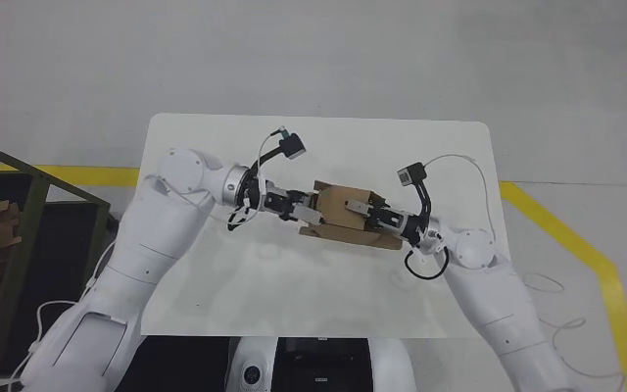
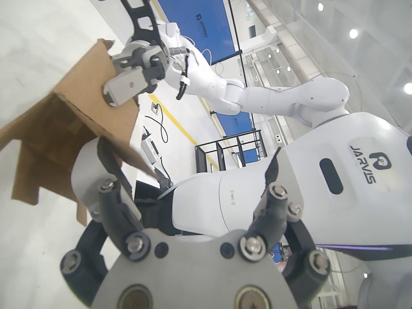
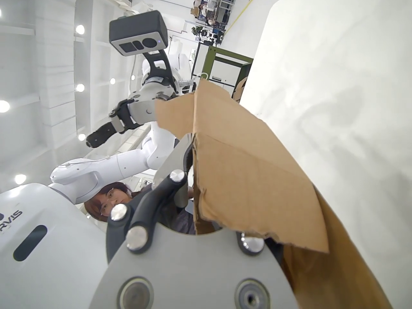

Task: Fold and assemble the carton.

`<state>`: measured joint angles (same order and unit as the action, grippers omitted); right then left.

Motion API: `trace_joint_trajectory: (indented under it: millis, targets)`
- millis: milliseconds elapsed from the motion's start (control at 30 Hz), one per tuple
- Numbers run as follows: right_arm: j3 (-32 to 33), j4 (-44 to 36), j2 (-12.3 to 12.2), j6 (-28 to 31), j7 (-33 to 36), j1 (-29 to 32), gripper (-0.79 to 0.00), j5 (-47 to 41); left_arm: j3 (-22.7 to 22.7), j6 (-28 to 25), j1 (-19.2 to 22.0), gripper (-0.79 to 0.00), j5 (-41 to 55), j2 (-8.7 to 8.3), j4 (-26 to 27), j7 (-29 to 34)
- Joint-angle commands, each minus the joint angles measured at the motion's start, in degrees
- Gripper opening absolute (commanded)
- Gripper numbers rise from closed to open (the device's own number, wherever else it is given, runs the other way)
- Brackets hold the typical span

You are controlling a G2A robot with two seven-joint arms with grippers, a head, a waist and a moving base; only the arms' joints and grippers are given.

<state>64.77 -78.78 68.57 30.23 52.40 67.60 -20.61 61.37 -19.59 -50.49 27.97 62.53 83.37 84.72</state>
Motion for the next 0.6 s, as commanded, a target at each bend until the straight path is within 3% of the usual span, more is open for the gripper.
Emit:
trace_joint_trajectory:
  millis: [0,567]
  targets:
    - [-0.1,0.0,0.0,0.2,-0.3,0.1,-0.785,0.0,-0.4,0.0,0.0,0.0,0.5,-0.07,0.6,0.0]
    - [-1.5,-1.6,0.1,0.9,-1.7,0.6,-0.785,1.4,-5.2,-0.3,3.5,0.0,0.2,0.73,-3.1,-1.7]
